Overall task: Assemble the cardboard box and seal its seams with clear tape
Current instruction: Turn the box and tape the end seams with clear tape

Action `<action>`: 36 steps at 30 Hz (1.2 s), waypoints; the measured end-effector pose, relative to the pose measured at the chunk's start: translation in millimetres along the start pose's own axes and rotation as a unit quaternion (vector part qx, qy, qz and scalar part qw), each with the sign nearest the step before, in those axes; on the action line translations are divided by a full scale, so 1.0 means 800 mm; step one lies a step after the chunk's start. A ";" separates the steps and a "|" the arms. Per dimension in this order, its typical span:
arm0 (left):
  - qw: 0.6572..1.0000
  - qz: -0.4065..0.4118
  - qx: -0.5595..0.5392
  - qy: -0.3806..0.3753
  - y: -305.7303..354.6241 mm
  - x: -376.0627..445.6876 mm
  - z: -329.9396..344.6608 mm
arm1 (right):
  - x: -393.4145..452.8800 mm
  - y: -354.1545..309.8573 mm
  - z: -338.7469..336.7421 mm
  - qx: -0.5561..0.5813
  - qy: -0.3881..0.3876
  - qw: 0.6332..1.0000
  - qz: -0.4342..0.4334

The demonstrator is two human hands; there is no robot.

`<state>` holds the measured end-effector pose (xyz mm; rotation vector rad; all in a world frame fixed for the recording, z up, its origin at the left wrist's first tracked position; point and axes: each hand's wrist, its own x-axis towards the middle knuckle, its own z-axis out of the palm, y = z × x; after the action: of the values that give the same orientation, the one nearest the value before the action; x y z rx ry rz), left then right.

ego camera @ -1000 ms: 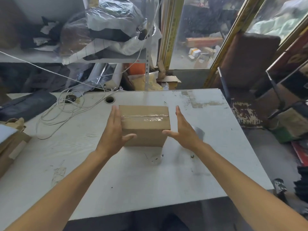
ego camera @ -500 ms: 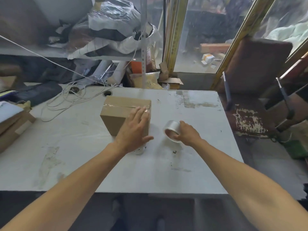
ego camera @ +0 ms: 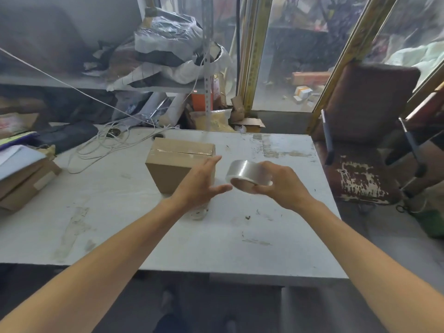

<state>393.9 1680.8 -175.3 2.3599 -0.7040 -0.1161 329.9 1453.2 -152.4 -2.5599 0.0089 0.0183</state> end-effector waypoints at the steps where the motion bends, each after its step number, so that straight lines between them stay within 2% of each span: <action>1: 0.999 -0.010 -0.032 -0.003 0.001 0.000 -0.008 | -0.004 -0.009 -0.003 0.014 0.004 1.000 -0.010; 6: 0.976 -0.064 -0.209 -0.019 -0.010 -0.003 -0.041 | 0.001 -0.040 0.004 0.033 0.026 0.998 -0.041; 12: 0.956 -0.088 -0.276 0.042 -0.036 0.003 -0.067 | 0.027 -0.070 0.029 0.035 0.078 0.994 -0.065; 19: 0.955 -0.059 -0.285 0.053 -0.082 0.038 -0.100 | 0.088 -0.120 0.046 -0.024 0.116 0.991 -0.057; 25: 0.946 -0.050 -0.321 -0.011 -0.100 0.064 -0.124 | 0.130 -0.156 0.054 0.073 0.133 0.988 -0.036; 32: 0.962 -0.018 -0.270 -0.045 -0.105 0.088 -0.131 | 0.154 -0.149 0.061 0.074 0.104 0.991 -0.045; 36: 0.958 -0.019 -0.281 -0.055 -0.115 0.103 -0.130 | 0.158 -0.131 0.053 0.105 0.044 0.992 -0.054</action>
<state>533.0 1756.5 -144.0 1.8282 -0.5818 -0.4127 456.8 1563.7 -132.0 -2.3449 -0.0888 -0.1298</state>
